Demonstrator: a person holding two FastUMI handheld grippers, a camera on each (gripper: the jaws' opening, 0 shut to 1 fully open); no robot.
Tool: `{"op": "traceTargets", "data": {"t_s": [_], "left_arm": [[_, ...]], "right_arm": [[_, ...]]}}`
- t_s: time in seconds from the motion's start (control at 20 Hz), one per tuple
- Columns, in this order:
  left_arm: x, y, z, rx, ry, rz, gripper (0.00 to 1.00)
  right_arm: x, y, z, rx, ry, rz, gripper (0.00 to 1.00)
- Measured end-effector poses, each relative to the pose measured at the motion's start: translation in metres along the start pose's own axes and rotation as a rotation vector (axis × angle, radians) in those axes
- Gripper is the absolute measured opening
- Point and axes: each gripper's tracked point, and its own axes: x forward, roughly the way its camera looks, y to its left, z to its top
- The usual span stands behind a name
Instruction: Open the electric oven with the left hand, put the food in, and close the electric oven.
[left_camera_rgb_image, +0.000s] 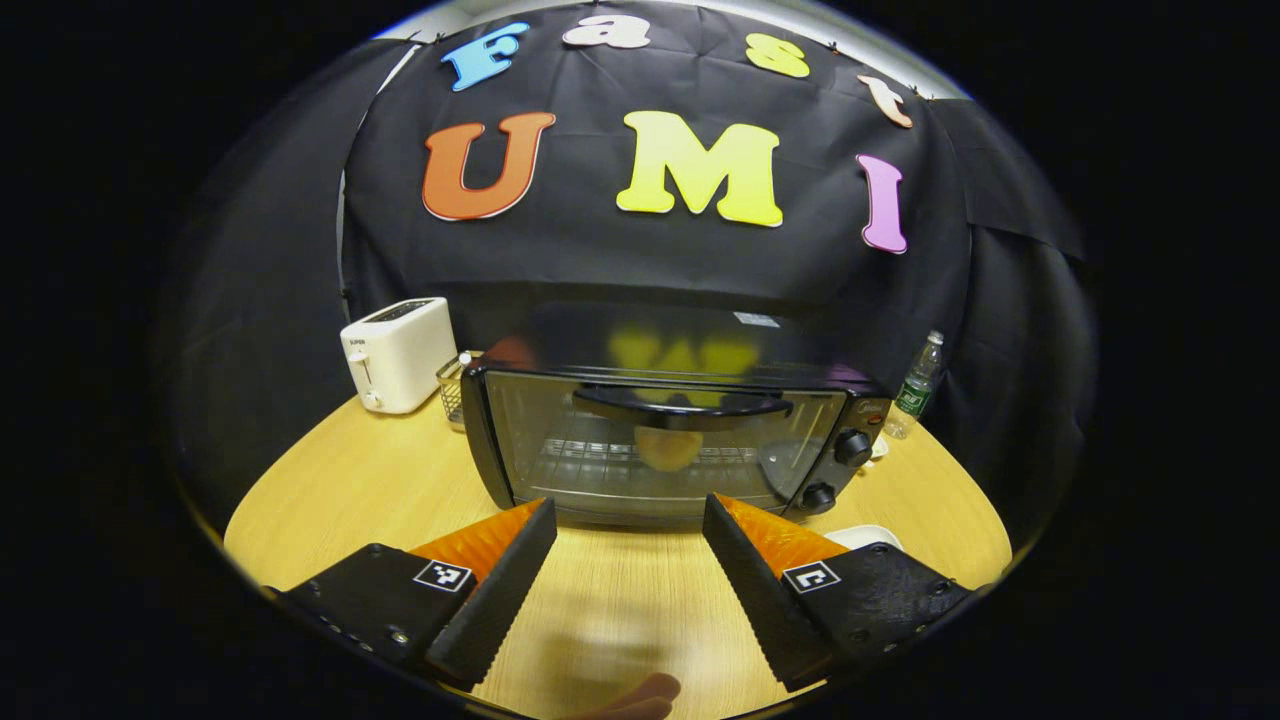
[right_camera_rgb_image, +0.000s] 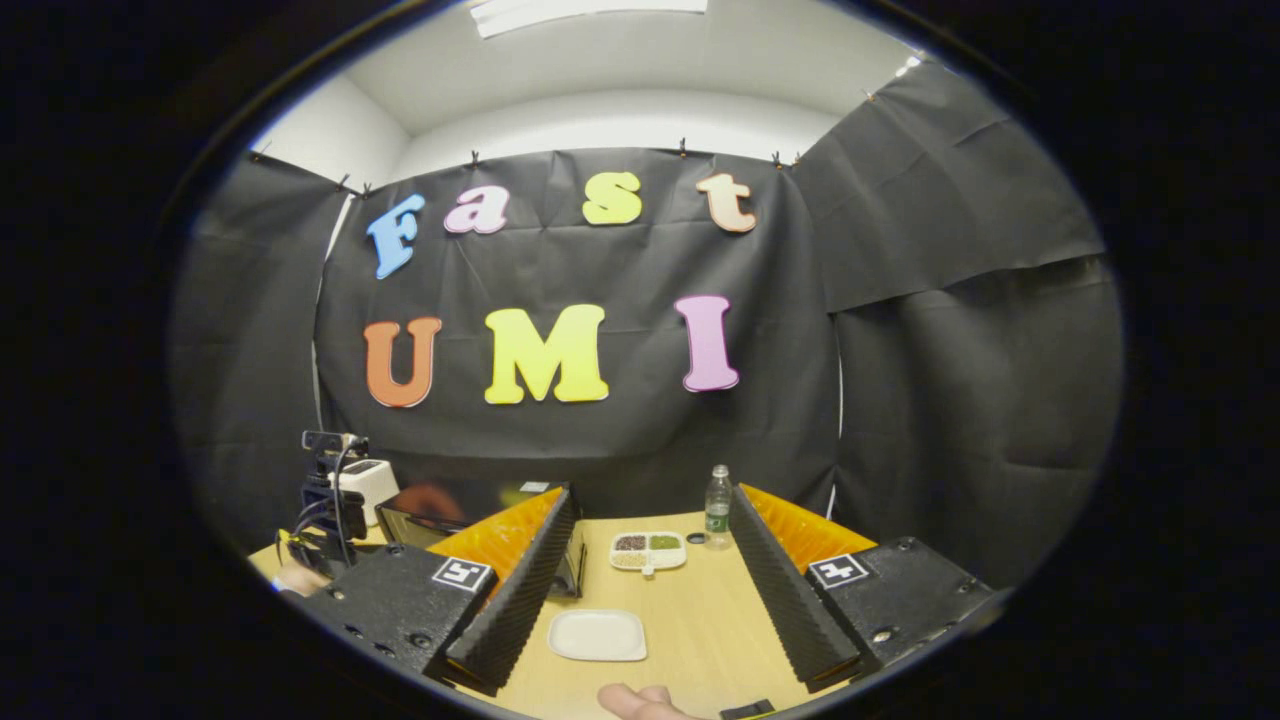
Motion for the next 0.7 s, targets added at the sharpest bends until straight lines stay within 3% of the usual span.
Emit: {"op": "traceTargets", "data": {"t_s": [0.7], "left_arm": [[-0.166, -0.011, 0.122, 0.03, -0.362, -0.01, 0.94]], "right_arm": [[-0.018, -0.003, 0.007, -0.008, 0.001, -0.014, 0.94]]}}
